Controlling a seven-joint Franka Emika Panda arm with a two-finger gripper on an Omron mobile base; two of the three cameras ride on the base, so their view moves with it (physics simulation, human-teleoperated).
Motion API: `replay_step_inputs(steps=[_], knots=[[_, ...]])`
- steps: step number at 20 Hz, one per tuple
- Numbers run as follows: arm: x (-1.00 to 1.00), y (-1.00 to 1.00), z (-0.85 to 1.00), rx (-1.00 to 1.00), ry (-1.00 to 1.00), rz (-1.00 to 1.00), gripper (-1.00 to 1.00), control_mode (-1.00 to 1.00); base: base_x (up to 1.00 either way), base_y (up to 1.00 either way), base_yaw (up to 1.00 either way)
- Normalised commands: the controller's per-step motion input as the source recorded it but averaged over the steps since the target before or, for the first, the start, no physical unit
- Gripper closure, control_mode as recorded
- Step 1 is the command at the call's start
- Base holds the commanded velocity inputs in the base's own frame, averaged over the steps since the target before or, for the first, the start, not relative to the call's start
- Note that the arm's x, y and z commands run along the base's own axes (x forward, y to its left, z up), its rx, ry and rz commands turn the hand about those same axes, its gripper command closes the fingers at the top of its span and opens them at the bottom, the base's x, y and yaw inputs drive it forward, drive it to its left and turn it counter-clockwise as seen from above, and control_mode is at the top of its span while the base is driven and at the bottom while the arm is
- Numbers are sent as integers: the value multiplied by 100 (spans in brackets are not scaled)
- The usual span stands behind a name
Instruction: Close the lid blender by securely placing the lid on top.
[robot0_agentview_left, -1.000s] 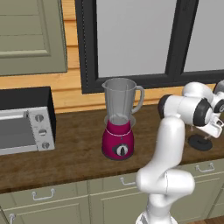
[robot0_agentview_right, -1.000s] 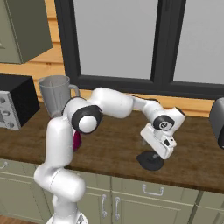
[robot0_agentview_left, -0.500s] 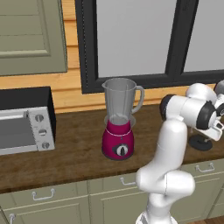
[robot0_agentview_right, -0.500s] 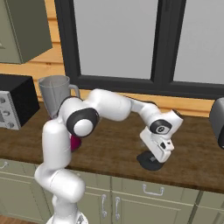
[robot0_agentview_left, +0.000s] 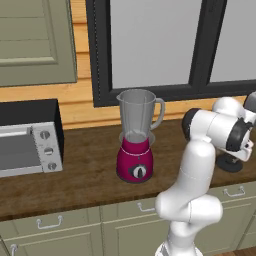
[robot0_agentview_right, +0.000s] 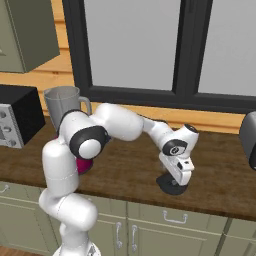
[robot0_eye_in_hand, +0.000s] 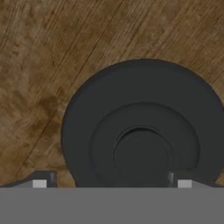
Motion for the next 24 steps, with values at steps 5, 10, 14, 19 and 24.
replay_step_inputs(steps=[5, 10, 14, 19, 24], knots=[[0, -3, -25, -10, 0, 0, -100, -100, 0, 0, 0], [0, -12, -9, -6, 0, 0, -100, -100, 0, 0, 0], [-6, -30, -9, -2, 0, 0, -100, -100, 0, 0, 0], [-34, -30, -9, 0, 0, 0, -100, -100, 0, 0, 0], [-28, -18, -18, -1, 0, 0, -100, -100, 0, 0, 0]])
